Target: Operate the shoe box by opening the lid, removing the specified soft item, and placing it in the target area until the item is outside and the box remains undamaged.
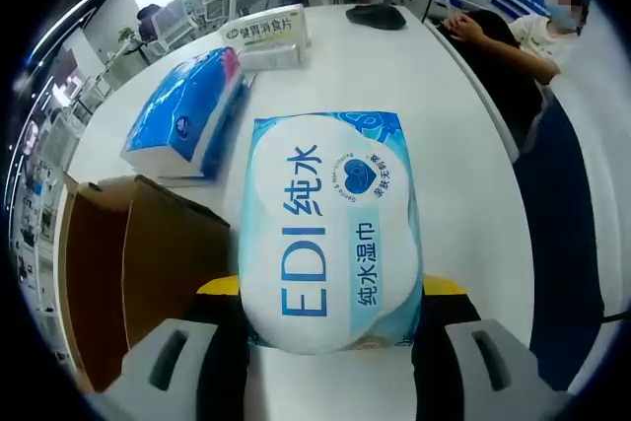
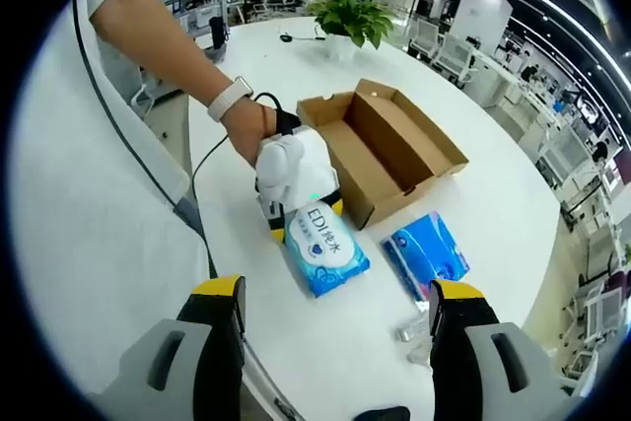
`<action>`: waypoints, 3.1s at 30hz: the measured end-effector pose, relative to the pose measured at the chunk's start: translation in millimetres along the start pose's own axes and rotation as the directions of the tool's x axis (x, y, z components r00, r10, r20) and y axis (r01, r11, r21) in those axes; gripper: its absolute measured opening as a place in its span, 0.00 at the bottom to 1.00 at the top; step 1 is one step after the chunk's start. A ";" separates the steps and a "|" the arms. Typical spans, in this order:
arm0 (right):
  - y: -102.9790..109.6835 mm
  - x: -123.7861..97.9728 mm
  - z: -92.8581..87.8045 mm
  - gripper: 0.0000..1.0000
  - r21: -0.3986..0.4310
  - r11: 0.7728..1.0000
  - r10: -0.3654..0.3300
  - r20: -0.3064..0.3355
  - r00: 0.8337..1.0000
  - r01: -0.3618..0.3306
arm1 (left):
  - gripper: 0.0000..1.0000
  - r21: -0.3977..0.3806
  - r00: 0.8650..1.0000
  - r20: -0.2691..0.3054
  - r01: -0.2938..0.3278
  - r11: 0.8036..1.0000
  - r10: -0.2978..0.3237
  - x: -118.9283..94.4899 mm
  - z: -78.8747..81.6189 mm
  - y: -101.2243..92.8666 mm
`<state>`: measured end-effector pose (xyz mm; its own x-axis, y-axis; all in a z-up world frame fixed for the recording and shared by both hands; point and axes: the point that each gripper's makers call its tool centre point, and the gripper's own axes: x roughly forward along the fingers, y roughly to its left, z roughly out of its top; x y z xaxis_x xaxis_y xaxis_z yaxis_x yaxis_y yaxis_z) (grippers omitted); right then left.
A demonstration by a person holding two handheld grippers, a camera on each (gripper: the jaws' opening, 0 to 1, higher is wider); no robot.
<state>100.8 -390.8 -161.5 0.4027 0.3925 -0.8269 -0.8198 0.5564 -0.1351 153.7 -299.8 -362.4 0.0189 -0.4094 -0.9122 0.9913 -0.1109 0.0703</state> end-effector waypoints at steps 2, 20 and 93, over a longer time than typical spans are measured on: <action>-0.2 -1.6 -3.3 0.77 0.003 1.000 -0.001 -0.001 1.000 0.001 | 0.66 -0.002 1.000 0.000 -0.002 1.000 0.002 2.3 5.3 1.1; -4.1 -4.9 -23.1 0.77 0.057 0.998 -0.003 0.001 1.000 0.003 | 0.67 0.004 1.000 0.016 0.000 1.000 0.000 24.2 53.4 10.4; 7.0 3.9 -41.0 0.81 0.101 0.995 0.017 -0.009 1.000 -0.016 | 0.85 0.071 0.997 0.071 0.020 0.997 -0.025 21.9 94.5 21.9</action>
<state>79.9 -415.4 -188.0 0.3855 0.3954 -0.8337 -0.7806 0.6216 -0.0661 163.5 -396.7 -342.6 -0.0156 -0.4695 -0.8828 0.9798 -0.1833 0.0802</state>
